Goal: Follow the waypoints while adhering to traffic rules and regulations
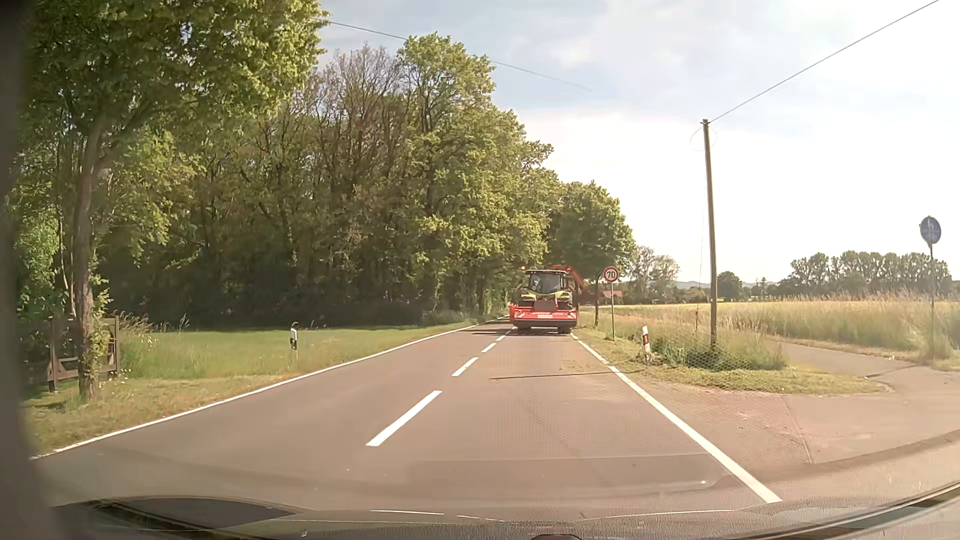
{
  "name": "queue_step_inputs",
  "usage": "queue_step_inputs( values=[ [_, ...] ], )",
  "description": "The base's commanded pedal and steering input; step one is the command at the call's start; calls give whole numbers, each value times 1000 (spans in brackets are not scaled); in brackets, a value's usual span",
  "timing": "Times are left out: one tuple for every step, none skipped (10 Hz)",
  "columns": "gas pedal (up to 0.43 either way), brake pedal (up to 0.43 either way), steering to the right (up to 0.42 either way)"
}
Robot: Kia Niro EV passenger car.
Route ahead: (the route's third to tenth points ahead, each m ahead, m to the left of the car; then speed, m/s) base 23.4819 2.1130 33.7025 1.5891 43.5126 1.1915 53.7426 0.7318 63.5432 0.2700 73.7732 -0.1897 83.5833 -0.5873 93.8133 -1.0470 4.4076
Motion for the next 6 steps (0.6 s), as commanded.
queue_step_inputs(
  values=[
    [0,226,16],
    [0,232,16],
    [0,226,15],
    [0,226,15],
    [0,226,15],
    [0,226,15]
  ],
)
